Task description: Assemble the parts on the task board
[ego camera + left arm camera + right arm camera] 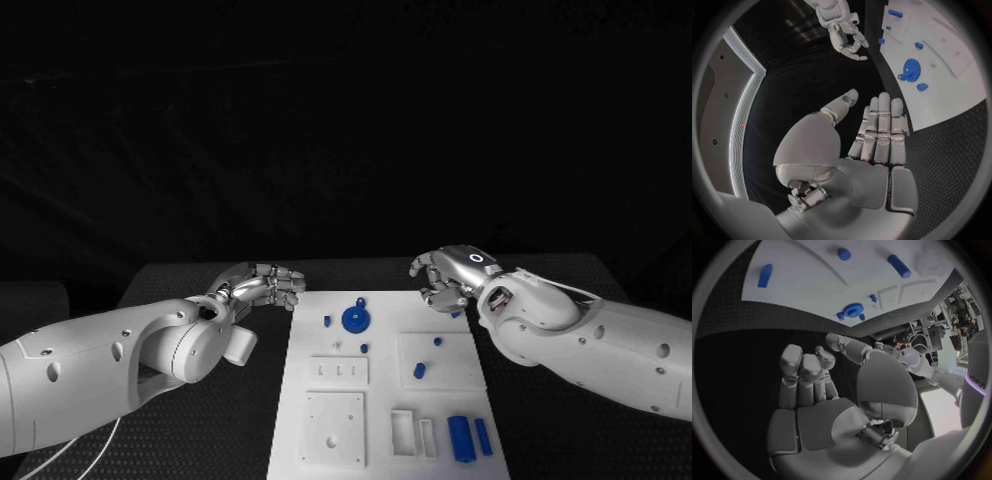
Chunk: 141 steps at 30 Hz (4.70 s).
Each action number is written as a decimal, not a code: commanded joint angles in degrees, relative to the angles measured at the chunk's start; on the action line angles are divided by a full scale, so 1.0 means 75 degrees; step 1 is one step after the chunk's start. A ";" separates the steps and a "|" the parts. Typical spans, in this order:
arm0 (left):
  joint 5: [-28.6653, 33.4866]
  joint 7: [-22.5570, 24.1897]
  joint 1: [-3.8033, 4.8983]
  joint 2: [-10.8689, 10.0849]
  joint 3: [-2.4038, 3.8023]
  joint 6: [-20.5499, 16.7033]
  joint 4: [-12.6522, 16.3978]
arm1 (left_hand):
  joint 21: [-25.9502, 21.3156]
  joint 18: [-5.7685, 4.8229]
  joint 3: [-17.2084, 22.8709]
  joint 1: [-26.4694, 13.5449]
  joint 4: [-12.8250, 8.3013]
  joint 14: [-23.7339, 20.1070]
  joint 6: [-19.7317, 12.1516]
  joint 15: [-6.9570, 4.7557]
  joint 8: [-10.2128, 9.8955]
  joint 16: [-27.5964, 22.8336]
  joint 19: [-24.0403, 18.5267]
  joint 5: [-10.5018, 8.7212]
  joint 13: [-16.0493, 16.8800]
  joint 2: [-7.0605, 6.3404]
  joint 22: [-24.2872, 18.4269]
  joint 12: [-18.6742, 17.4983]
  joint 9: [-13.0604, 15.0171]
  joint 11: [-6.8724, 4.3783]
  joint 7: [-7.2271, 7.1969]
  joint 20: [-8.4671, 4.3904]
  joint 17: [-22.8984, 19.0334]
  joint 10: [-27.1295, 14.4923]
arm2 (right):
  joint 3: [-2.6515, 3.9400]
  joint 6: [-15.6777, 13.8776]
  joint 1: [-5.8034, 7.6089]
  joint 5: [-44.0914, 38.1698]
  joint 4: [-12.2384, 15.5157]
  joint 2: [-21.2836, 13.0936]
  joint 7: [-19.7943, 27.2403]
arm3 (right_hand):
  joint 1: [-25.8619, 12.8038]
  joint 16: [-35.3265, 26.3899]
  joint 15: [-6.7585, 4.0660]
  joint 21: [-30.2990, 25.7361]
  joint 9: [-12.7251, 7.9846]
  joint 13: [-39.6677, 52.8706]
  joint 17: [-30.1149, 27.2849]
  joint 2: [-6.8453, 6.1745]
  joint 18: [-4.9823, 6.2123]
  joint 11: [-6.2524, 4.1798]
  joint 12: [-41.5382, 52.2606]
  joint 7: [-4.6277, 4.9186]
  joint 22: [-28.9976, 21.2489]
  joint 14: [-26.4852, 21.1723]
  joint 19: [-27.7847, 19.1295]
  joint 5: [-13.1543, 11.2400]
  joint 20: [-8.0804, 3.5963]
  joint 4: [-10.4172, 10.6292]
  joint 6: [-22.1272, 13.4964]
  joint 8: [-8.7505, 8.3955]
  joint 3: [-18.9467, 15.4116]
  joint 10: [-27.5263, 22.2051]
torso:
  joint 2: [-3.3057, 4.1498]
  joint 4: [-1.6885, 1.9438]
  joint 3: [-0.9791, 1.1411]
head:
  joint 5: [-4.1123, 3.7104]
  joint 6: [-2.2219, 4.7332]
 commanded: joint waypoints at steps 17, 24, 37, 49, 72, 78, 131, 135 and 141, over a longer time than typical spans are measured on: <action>-0.0276 0.0208 0.0007 0.0068 0.0005 0.0253 -0.0120 | 0.0041 0.0134 0.0032 -0.0073 -0.0009 -0.0044 0.0056 0.0037 0.0001 -0.0065 -0.0104 0.0002 0.0045 -0.0050 0.0150 0.0001 0.0040 0.0062 0.0012 0.0008 0.0030 0.0098 | -0.0019 0.1183 -0.0015 0.2671 -0.1947 -0.0246 0.2460 | -0.0031 -0.0183 0.0093 -0.0186 -0.0019 0.0094 0.0042 -0.0105 0.0116 0.0107 -0.0027 0.0105 0.0124 -0.0290 -0.0528 -0.1397 0.0010 -0.0221 -0.0063 -0.0057 -0.2255 -0.0539 | -0.0063 -0.0185 0.0155 | -0.0293 0.0066; -0.0276 0.0206 0.0004 0.0079 0.0005 0.0265 -0.0164 | 0.0043 0.0134 0.0032 -0.0076 -0.0010 -0.0045 0.0047 0.0038 -0.0006 -0.0069 -0.0108 -0.0001 0.0042 -0.0051 0.0149 -0.0016 0.0040 0.0071 0.0015 0.0009 0.0035 0.0079 | -0.0022 0.1281 -0.0216 0.2821 -0.2410 -0.0114 0.2631 | -0.0089 -0.0232 0.0073 -0.0265 -0.0006 0.0113 0.0086 -0.0076 0.0116 0.0087 -0.0042 0.0080 0.0130 -0.0494 -0.0754 -0.1401 0.0036 -0.0357 -0.0208 -0.0098 -0.2759 -0.0761 | -0.0067 -0.0187 0.0200 | -0.0316 0.0034; -0.0276 0.0200 0.0001 0.0103 0.0004 0.0291 -0.0224 | 0.0045 0.0135 0.0034 -0.0075 -0.0011 -0.0046 0.0038 0.0039 -0.0012 -0.0073 -0.0111 -0.0001 0.0040 -0.0048 0.0149 -0.0029 0.0041 0.0078 0.0019 0.0009 0.0039 0.0064 | -0.0022 0.1276 -0.0483 0.3126 -0.2745 0.0228 0.2886 | 0.0218 -0.0171 -0.0071 -0.0238 0.0052 0.0126 0.0163 0.0173 0.0116 -0.0073 0.0020 -0.0089 0.0139 -0.0529 -0.0769 -0.1399 0.0021 -0.0469 -0.0200 -0.0036 -0.2888 -0.0796 | -0.0063 -0.0178 0.0160 | -0.0304 -0.0022; -0.0276 0.0188 0.0001 0.0088 0.0004 0.0294 -0.0216 | 0.0046 0.0135 0.0036 -0.0075 -0.0010 -0.0047 0.0035 0.0039 -0.0015 -0.0075 -0.0113 0.0000 0.0040 -0.0045 0.0148 -0.0034 0.0041 0.0080 0.0021 0.0010 0.0042 0.0060 | -0.0029 0.1332 -0.0668 0.3125 -0.2925 0.0391 0.2929 | 0.0641 -0.0154 -0.0139 -0.0217 0.0086 0.0107 0.0198 0.0374 0.0116 -0.0144 0.0037 -0.0163 0.0134 -0.0540 -0.0758 -0.1399 0.0021 -0.0359 -0.0162 0.0013 -0.2469 -0.0794 | -0.0061 -0.0188 0.0140 | -0.0299 -0.0058; -0.0276 0.0160 0.0001 0.0092 0.0004 0.0307 -0.0207 | 0.0049 0.0134 0.0036 -0.0084 -0.0003 -0.0047 0.0014 0.0041 -0.0029 -0.0081 -0.0116 0.0003 0.0041 -0.0043 0.0147 -0.0044 0.0041 0.0085 0.0031 0.0012 0.0049 0.0054 | -0.0029 0.1348 -0.0700 0.3172 -0.3070 0.0544 0.2901 | 0.0851 -0.0136 -0.0169 -0.0139 0.0111 0.0083 0.0249 0.0602 0.0116 -0.0175 0.0078 -0.0195 0.0150 -0.0548 -0.0780 -0.1401 0.0065 -0.0121 -0.0100 0.0065 -0.1666 -0.0803 | -0.0068 -0.0188 0.0120 | -0.0284 -0.0082; -0.0276 0.0159 0.0001 0.0091 0.0004 0.0305 -0.0210 | 0.0050 0.0134 0.0037 -0.0085 -0.0003 -0.0048 0.0010 0.0041 -0.0031 -0.0083 -0.0117 0.0003 0.0041 -0.0043 0.0147 -0.0047 0.0041 0.0086 0.0033 0.0012 0.0051 0.0053 | -0.0029 0.1338 -0.0700 0.3174 -0.3075 0.0564 0.2875 | 0.0781 -0.0128 -0.0158 -0.0116 0.0109 0.0082 0.0257 0.0517 0.0116 -0.0160 0.0093 -0.0178 0.0150 -0.0536 -0.0767 -0.1396 0.0060 -0.0110 -0.0115 0.0059 -0.1674 -0.0792 | -0.0075 -0.0193 0.0119 | -0.0276 -0.0093; -0.0287 0.0117 0.0002 0.0057 0.0004 0.0298 -0.0191 | 0.0055 0.0137 0.0050 -0.0072 -0.0005 -0.0047 -0.0001 0.0041 -0.0040 -0.0092 -0.0123 0.0010 0.0044 -0.0035 0.0146 -0.0059 0.0046 0.0081 0.0038 0.0012 0.0063 0.0045 | -0.0030 0.1227 -0.0746 0.3338 -0.3133 0.0653 0.2768 | 0.0600 -0.0112 -0.0102 -0.0015 0.0276 0.0018 0.0305 0.0942 0.0116 -0.0105 0.0169 -0.0124 0.0129 -0.0450 -0.0728 -0.1401 0.0010 -0.0059 0.0903 0.0450 -0.1338 -0.0738 | -0.0080 -0.0203 0.0124 | -0.0267 -0.0130; -0.0293 0.0099 0.0002 0.0055 0.0004 0.0303 -0.0191 | 0.0057 0.0136 0.0052 -0.0080 0.0005 -0.0046 0.0010 0.0042 -0.0034 -0.0094 -0.0123 0.0010 0.0048 -0.0024 0.0146 -0.0057 0.0051 0.0080 0.0035 0.0014 0.0067 0.0052 | -0.0030 0.1185 -0.0746 0.3481 -0.3126 0.0654 0.2784 | 0.0579 -0.0110 -0.0138 0.0001 0.0312 0.0012 0.0313 0.1063 0.0116 -0.0147 0.0175 -0.0169 0.0136 -0.0450 -0.0736 -0.1401 0.0012 -0.0127 0.1054 0.0511 -0.1323 -0.0738 | -0.0078 -0.0204 0.0122 | -0.0265 -0.0128; -0.0319 0.0039 0.0002 0.0056 0.0004 0.0337 -0.0187 | 0.0062 0.0134 0.0052 -0.0099 0.0023 -0.0045 0.0058 0.0044 -0.0009 -0.0102 -0.0127 0.0006 0.0062 0.0000 0.0145 -0.0042 0.0070 0.0072 0.0016 0.0016 0.0077 0.0091 | -0.0029 0.1083 -0.0746 0.3530 -0.3027 0.0652 0.2730 | 0.0538 -0.0096 -0.0189 0.0031 0.0346 0.0011 0.0330 0.1204 0.0116 -0.0202 0.0187 -0.0227 0.0141 -0.0440 -0.0737 -0.1400 0.0011 -0.0250 0.1217 0.0566 -0.1312 -0.0739 | -0.0082 -0.0204 0.0122 | -0.0260 -0.0127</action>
